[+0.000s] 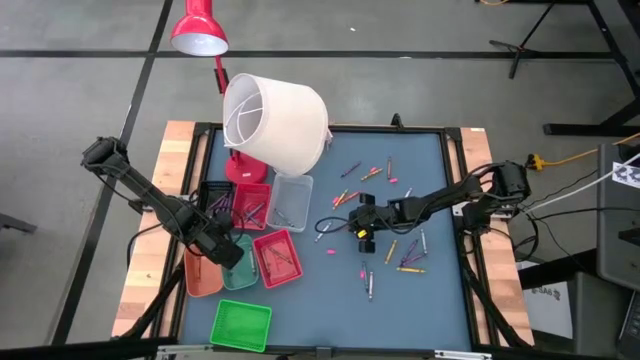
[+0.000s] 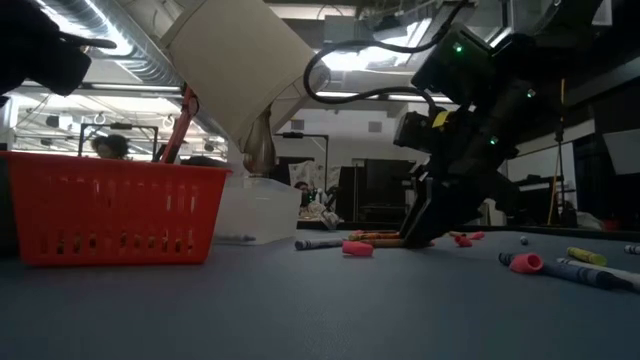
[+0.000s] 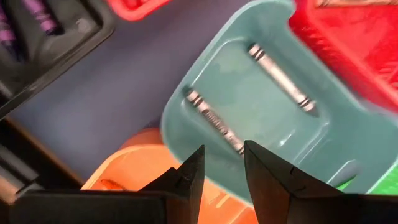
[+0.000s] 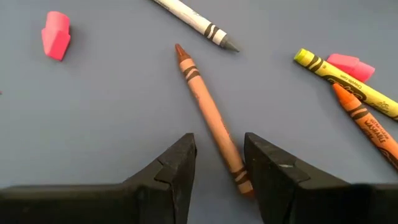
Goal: Sort crayons
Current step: Put the brown crayon into the bottom red bin
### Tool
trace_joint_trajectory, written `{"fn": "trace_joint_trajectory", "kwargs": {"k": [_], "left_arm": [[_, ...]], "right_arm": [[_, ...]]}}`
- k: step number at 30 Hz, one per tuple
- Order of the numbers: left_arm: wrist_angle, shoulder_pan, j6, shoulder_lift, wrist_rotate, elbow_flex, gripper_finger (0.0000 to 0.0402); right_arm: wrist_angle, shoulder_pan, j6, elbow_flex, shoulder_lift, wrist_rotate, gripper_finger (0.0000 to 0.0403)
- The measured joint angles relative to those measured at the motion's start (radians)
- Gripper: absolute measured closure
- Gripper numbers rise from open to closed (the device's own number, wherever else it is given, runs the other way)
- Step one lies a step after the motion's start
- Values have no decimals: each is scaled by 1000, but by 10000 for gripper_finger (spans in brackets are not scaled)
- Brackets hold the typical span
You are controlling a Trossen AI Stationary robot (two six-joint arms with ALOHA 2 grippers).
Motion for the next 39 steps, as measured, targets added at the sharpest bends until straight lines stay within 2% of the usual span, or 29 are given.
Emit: {"fn": "trace_joint_trajectory", "kwargs": {"k": [5, 11, 14, 18, 25, 39], "left_arm": [[77, 0, 55, 0, -17, 0, 305], [173, 0, 132, 0, 74, 0, 305], [218, 0, 162, 0, 75, 0, 305], [298, 0, 239, 0, -4, 0, 305], [428, 0, 406, 0, -182, 0, 305], [498, 0, 601, 23, -388, 0, 305]], "right_arm": [[0, 0, 0, -1, 1, -6, 301], [2, 1, -1, -1, 2, -11, 361], [17, 1, -1, -3, 3, -9, 382], [68, 0, -1, -4, 5, -16, 391], [134, -1, 0, -5, 10, -59, 382], [149, 0, 0, 77, 8, -155, 385]]}}
